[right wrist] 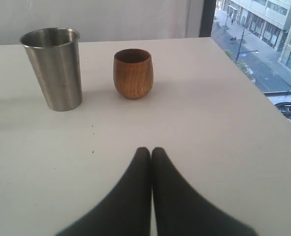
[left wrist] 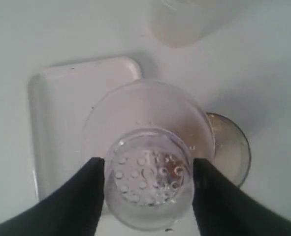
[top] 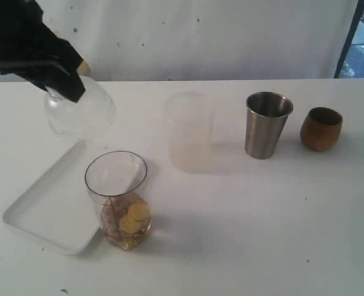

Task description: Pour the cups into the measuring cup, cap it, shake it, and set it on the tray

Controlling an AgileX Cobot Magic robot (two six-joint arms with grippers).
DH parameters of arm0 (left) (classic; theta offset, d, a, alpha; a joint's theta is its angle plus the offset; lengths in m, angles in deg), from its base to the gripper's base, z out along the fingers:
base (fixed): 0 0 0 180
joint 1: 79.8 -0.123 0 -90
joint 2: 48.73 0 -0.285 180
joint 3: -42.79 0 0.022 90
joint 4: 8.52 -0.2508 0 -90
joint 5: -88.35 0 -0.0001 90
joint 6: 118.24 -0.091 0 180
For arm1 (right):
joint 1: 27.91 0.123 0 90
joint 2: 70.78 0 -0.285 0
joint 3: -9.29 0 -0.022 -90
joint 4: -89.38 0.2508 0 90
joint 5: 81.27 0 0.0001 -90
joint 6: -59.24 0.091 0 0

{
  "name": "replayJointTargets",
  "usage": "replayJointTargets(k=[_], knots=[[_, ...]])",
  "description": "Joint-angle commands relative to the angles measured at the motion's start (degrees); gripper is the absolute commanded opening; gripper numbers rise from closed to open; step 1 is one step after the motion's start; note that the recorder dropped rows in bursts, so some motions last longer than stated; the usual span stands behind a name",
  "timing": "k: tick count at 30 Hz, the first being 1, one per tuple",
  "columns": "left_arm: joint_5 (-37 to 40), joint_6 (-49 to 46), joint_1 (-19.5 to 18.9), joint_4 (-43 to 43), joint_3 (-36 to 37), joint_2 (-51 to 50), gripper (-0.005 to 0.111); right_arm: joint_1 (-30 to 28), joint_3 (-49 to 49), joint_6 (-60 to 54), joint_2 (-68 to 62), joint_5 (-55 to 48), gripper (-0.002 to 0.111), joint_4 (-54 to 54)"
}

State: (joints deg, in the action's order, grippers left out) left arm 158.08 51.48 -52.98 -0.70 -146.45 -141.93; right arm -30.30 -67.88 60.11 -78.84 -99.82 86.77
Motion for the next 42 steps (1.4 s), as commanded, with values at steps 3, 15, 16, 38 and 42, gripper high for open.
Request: replayJointTargets(k=[3,15,16,38,42], knots=[[0.2,0.5,8.4,0.1,3.4,0.8,0.000,-0.6,0.0,0.4,0.3,0.4,0.000,-0.1],[0.2,4.1,10.6,-4.1,5.9,2.2,0.000,-0.6,0.0,0.4,0.3,0.4,0.000,-0.1],[0.2,4.1,10.6,-4.0,5.9,2.7,0.000,-0.6,0.0,0.4,0.3,0.4,0.000,-0.1],[0.2,4.1,10.6,-1.5,5.9,0.0,0.000,-0.6,0.0,0.4,0.3,0.4,0.000,-0.1],[0.2,3.8,10.6,-2.1,5.9,-0.4,0.000,-0.6,0.0,0.4,0.3,0.4,0.000,-0.1]])
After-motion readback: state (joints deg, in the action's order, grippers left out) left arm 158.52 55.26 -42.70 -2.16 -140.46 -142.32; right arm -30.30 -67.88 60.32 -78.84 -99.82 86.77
